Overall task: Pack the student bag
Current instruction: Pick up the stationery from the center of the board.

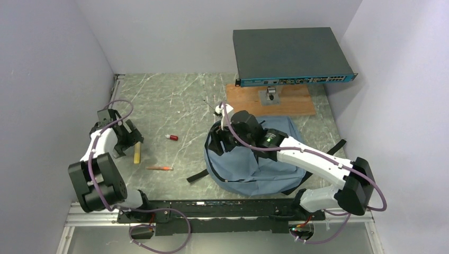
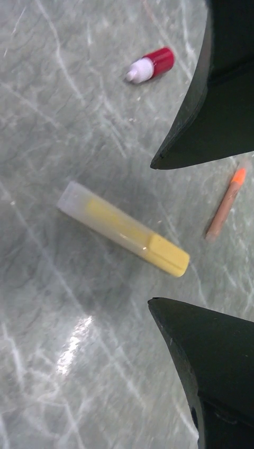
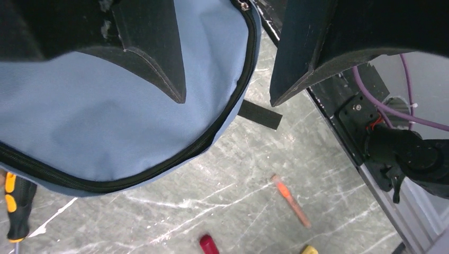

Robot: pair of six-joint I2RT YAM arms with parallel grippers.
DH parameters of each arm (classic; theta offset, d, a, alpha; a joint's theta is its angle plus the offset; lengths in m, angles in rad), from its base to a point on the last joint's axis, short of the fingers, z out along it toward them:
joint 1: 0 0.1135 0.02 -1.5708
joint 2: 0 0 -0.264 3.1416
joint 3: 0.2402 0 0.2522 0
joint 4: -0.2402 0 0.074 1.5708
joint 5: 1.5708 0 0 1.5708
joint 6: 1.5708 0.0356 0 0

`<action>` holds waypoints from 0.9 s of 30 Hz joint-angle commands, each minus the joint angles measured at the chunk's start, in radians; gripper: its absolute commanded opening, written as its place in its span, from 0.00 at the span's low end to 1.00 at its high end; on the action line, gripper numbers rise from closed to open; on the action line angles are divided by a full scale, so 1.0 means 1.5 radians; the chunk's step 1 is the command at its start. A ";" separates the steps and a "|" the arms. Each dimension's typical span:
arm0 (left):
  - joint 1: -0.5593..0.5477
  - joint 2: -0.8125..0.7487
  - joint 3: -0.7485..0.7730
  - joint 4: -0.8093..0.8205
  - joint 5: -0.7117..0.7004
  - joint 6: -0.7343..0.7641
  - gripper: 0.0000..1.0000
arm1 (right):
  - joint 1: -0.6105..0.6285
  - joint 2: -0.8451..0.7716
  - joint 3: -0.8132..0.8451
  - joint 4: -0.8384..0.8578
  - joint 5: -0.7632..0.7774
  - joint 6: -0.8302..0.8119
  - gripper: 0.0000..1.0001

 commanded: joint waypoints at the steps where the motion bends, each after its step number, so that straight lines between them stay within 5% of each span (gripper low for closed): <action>1: -0.018 0.072 0.046 -0.030 -0.105 0.062 0.94 | -0.026 -0.045 -0.024 0.065 -0.028 -0.014 0.62; 12: -0.125 0.183 0.071 -0.070 -0.167 0.096 0.73 | -0.055 -0.049 -0.008 0.045 -0.045 -0.007 0.63; 20: -0.129 0.159 0.077 -0.068 -0.128 0.103 0.15 | -0.055 -0.050 0.004 0.018 -0.022 0.013 0.63; 23: -0.129 0.119 0.076 -0.053 -0.080 0.114 0.06 | -0.055 -0.042 0.016 -0.036 0.046 -0.013 0.64; 27: -0.142 0.025 0.049 -0.008 -0.025 0.120 0.03 | -0.055 -0.033 0.041 -0.147 0.279 -0.033 0.64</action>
